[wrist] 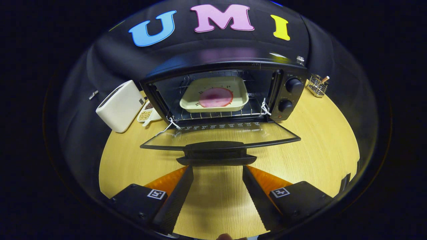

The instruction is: Open the toaster oven, put the food inside, and close the toaster oven door.

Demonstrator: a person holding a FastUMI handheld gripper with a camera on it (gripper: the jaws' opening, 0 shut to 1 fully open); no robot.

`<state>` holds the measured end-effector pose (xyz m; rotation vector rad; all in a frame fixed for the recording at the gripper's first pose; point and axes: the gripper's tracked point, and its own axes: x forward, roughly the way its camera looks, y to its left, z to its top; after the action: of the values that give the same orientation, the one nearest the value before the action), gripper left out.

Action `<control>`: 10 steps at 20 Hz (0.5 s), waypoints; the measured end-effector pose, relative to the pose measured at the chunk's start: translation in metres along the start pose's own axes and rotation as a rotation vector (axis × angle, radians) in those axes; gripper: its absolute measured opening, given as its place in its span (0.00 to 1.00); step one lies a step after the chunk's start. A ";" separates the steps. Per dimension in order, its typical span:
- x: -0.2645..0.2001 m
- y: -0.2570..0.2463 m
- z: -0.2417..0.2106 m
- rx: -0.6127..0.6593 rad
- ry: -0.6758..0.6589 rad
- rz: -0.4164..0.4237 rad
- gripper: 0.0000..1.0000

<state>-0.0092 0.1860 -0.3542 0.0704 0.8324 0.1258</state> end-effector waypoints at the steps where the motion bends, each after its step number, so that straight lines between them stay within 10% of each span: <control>1: -0.001 0.001 0.004 -0.003 -0.012 0.001 0.98; 10: -0.011 0.005 0.055 -0.044 -0.134 0.026 0.98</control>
<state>0.0233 0.1884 -0.3086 0.0476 0.6951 0.1626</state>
